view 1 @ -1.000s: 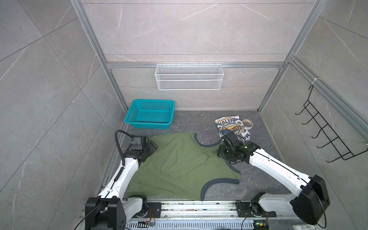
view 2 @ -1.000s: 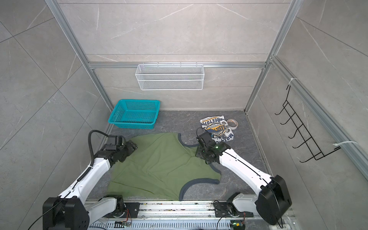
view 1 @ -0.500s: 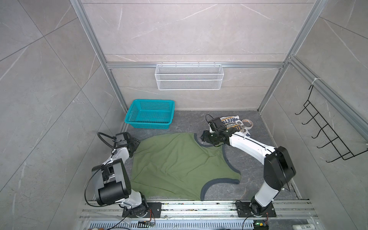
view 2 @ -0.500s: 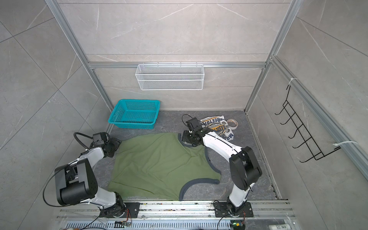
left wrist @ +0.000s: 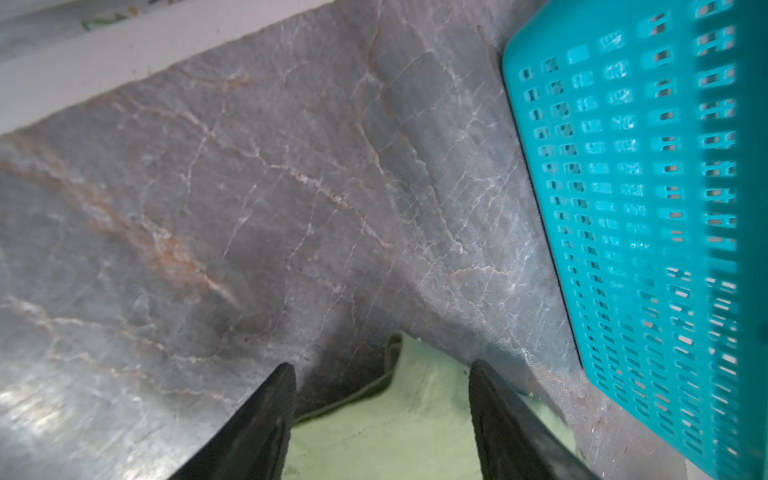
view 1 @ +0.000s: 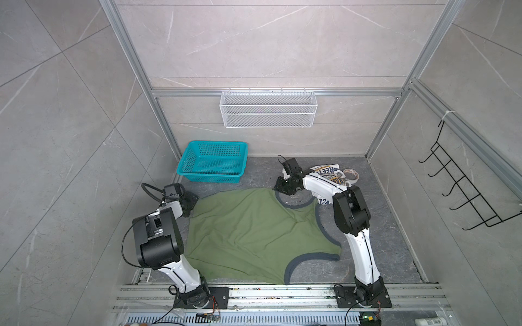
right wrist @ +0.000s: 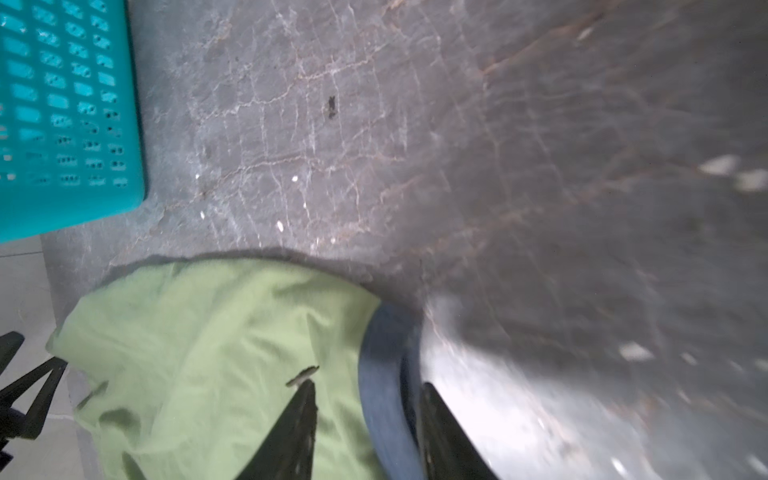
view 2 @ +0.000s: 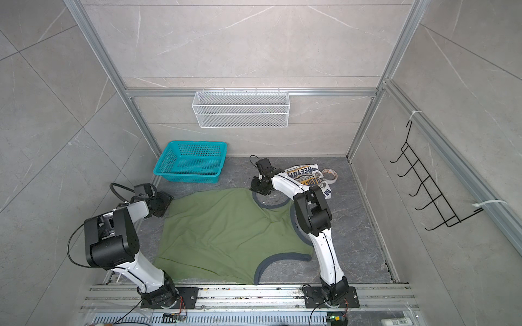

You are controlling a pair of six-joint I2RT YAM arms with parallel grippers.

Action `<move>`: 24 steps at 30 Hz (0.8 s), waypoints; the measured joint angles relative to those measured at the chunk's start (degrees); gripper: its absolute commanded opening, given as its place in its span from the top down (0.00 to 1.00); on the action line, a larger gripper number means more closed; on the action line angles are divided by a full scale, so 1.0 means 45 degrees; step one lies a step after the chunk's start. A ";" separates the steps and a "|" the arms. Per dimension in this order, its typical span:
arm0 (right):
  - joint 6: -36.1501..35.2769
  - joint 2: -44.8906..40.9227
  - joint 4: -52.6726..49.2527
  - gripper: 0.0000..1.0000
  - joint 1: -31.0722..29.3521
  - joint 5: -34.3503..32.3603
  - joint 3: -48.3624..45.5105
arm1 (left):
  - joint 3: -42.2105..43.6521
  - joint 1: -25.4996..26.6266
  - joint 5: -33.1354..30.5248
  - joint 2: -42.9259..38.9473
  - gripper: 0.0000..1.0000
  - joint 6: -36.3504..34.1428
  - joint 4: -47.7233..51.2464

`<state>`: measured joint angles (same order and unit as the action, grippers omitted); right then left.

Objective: Fold and stack the tank tops
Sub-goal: 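Grasp the far shoulder strap with the right gripper while the left grasps the far corner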

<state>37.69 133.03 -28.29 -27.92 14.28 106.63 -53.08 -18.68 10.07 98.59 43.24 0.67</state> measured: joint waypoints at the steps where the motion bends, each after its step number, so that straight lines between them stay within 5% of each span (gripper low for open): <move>1: 0.0019 0.0233 -0.0107 0.63 0.0010 0.0044 0.0228 | -0.0044 -0.0005 0.0073 0.0087 0.32 0.0000 -0.0015; 11: 0.0248 0.1224 -0.1039 0.95 0.0053 -0.0083 0.1511 | -0.0175 -0.0005 0.0534 0.0675 0.49 -0.0034 0.0024; 19: -0.0102 -0.0287 -0.0661 0.98 0.0058 -0.0661 -0.0850 | 0.1044 0.0000 0.1326 0.0146 0.71 0.0015 -0.0583; 24: -0.0107 -0.1661 -0.0083 0.99 0.0044 -0.0656 -0.2934 | 0.2667 0.0083 0.1724 -0.1185 0.76 0.0087 -0.0840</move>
<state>37.21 125.56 -28.67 -27.73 11.33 93.43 -41.08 -18.31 17.82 93.25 43.64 -3.11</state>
